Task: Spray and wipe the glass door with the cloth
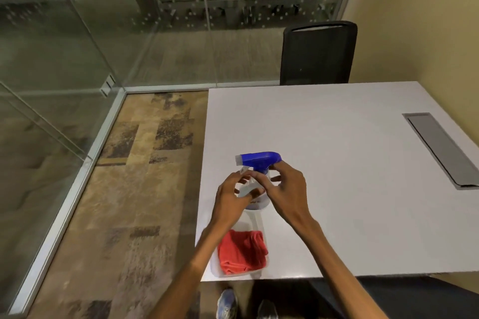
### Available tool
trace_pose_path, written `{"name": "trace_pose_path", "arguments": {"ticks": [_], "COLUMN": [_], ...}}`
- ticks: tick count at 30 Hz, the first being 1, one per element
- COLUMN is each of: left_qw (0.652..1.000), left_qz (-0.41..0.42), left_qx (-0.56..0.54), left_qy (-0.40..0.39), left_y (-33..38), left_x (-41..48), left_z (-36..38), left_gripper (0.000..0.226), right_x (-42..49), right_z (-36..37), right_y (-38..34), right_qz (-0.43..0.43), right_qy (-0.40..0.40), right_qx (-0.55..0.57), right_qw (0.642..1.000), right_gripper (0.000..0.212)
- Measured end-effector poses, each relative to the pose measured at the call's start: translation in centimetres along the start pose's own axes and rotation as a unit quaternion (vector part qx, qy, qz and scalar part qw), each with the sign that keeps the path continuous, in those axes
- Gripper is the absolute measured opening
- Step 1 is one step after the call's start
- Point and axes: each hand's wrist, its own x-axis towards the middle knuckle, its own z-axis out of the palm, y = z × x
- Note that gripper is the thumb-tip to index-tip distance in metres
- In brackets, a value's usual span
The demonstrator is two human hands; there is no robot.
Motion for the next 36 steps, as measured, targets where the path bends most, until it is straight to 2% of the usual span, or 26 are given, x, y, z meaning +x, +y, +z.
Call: {"name": "trace_pose_path", "arguments": {"ticks": [9,17,27,30,33,36], "left_qw": [0.995,0.99,0.987,0.987,0.984,0.975], "left_qz": [-0.078,-0.119,-0.14,-0.137,-0.152,-0.153], "left_qx": [0.028,0.025,-0.027,-0.012,0.011,0.026], "left_qy": [0.061,0.07,0.079,0.081,0.095,0.159], "left_y": [-5.4,-7.5,-7.8,-7.6,-7.2,-7.5], "left_x": [-0.7,-1.6,-3.3,-3.9,-5.3,-6.5], "left_z": [-1.4,0.0,1.0,1.1,0.8,0.7], "left_gripper": [0.03,0.031,0.021,0.028,0.049,0.052], "right_x": [-0.6,-2.4,-4.0,-5.1,-6.4,-7.2], "right_z": [6.3,8.7,9.4,9.5,9.2,9.2], "right_y": [2.6,5.2,6.1,6.3,6.3,5.4], "right_qz": [0.043,0.107,0.105,0.107,0.105,0.109], "right_qy": [-0.084,-0.099,-0.117,-0.103,-0.074,-0.041], "right_qx": [0.022,0.054,0.073,0.066,0.055,0.049], "right_qw": [0.995,0.988,0.985,0.987,0.99,0.992], "right_gripper": [0.034,0.027,0.025,0.034,0.049,0.045]}}
